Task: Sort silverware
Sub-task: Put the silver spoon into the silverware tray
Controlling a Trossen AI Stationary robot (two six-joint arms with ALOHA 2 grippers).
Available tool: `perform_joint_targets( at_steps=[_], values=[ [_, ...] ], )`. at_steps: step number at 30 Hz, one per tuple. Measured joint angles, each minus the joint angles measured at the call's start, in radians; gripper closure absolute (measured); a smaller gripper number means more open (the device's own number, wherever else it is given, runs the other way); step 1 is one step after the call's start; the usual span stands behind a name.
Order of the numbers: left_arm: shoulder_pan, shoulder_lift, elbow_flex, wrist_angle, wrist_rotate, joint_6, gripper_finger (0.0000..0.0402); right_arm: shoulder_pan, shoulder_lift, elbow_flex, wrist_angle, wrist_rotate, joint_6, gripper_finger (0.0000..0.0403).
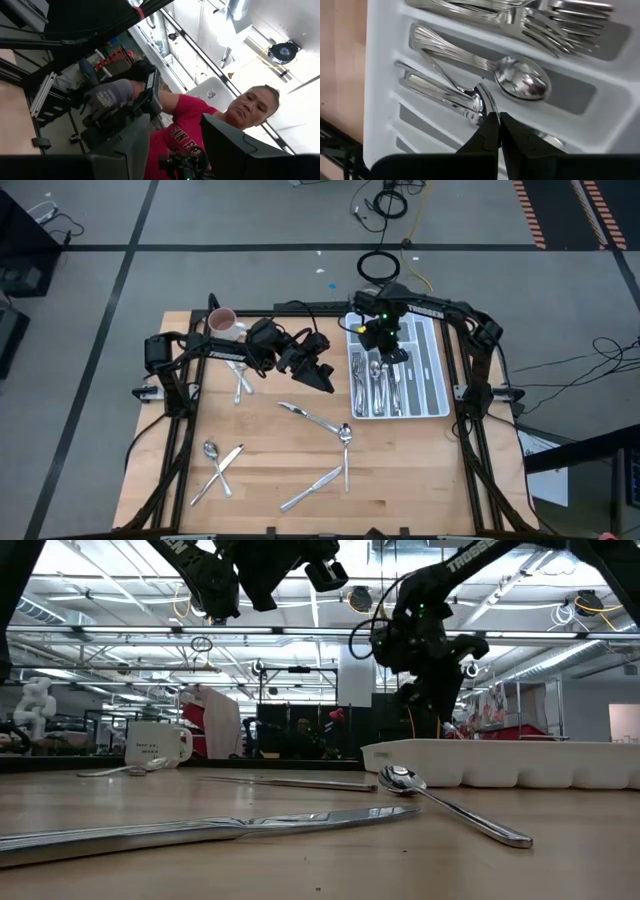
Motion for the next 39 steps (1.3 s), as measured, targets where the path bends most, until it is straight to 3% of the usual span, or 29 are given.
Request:
perform_joint_targets(
  at_steps=[5,19,32,39],
  values=[
    [0.0,0.0,0.0,0.0,0.0,0.0,0.0222,-0.001,0.062,0.0,0.014,-0.046,-0.022,0.0403],
    [0.0,0.0,0.0,-0.007,-0.004,0.026,0.0222,-0.018,0.122,0.0,0.106,-0.042,-0.05,0.04],
    [0.0,0.0,0.0,-0.007,-0.004,0.021,0.0222,-0.017,0.122,0.0,0.148,-0.013,0.007,0.0306],
    [-0.018,0.0,0.0,-0.091,-0.036,0.017,0.0222,-0.039,0.045,0.02,0.133,-0.027,0.097,0.0297]
  ],
)
